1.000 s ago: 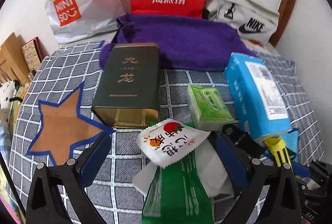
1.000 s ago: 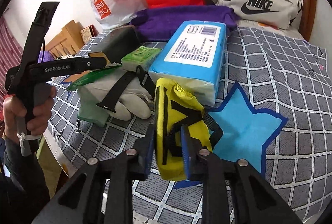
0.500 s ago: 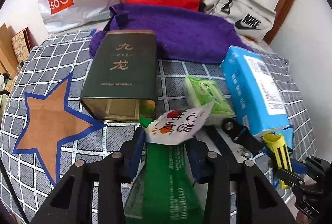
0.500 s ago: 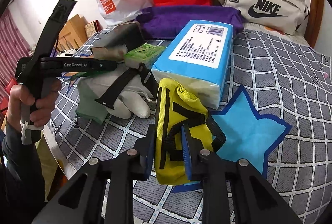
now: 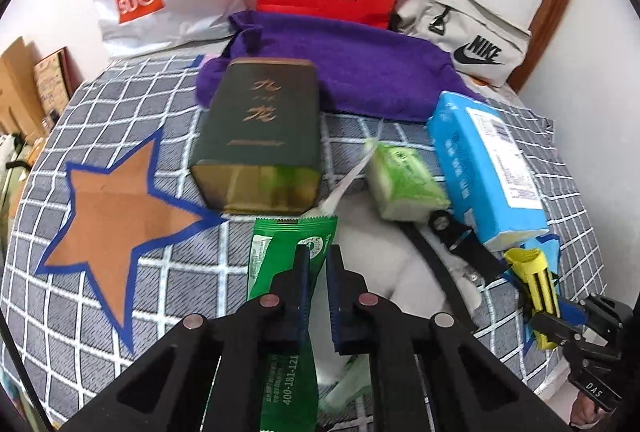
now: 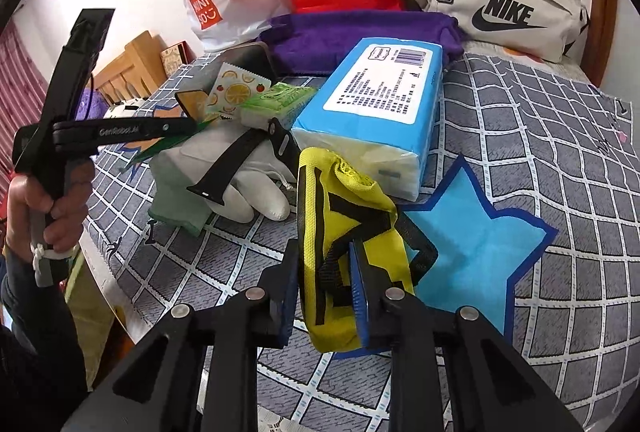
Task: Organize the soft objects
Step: 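Grasp the green snack packet with the left gripper while the right gripper lifts the yellow pouch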
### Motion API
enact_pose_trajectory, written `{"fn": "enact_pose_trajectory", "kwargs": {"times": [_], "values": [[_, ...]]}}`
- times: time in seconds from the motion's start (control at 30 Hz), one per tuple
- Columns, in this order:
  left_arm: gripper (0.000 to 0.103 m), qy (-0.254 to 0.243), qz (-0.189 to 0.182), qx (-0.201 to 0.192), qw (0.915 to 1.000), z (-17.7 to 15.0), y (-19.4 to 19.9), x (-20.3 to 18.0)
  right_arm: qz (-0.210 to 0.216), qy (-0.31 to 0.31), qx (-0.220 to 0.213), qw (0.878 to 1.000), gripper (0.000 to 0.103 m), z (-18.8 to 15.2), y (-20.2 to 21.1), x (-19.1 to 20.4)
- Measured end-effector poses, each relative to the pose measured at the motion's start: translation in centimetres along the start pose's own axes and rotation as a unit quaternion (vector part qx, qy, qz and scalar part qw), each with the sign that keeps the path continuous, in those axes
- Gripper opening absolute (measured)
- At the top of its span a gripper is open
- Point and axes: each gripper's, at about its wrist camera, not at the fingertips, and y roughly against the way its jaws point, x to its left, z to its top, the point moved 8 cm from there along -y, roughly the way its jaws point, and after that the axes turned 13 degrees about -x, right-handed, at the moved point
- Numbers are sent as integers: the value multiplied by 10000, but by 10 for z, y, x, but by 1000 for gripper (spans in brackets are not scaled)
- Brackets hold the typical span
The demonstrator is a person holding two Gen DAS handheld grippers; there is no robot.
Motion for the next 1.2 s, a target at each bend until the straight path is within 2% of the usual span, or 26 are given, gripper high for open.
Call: {"fn": "enact_pose_trajectory", "kwargs": {"times": [0.07,0.1,0.13,0.17,0.2,0.23,0.27,0.4,0.5,0.57,0.6,0.7,0.77,0.9,1.2], "values": [[9,-8,230,31,9997,-3,-1,9,-37,25,-1,10000,23,0,1,1],[15,-26,294,45,9996,-5,-1,13,-56,46,3,10000,24,-1,1,1],[26,-37,329,24,9995,-6,0,16,-82,81,22,9999,24,-2,1,1],[33,-33,382,-39,9993,-6,2,19,-100,90,30,9999,24,-3,1,1],[48,-57,469,-80,9989,-6,4,24,-94,89,44,9999,26,-4,0,2],[59,-81,561,-100,9983,-7,5,28,-95,83,54,9999,26,-5,-1,1],[62,-64,629,-128,9979,-9,6,34,-107,73,46,9999,26,-5,-1,1],[64,230,431,-98,9988,-14,2,43,-218,129,43,9997,28,-6,-6,2],[64,352,374,-138,9986,-15,-1,46,-332,181,48,9993,28,-5,-8,2],[42,481,184,-143,9986,-15,-1,47,-360,209,69,9991,28,-6,-7,3],[27,532,90,-99,9985,-17,-2,47,-388,226,66,9990,26,-6,-6,3],[11,383,192,-31,9991,-20,-1,48,-464,302,49,9985,22,-4,-2,4],[11,309,290,-43,9991,-22,0,49,-482,327,32,9983,20,-3,1,5],[10,387,229,-80,9990,-24,7,51,-474,263,-23,9985,17,1,9,4],[10,549,261,-343,9976,-7,36,58,-101,-184,-206,9996,15,15,27,2]]}}
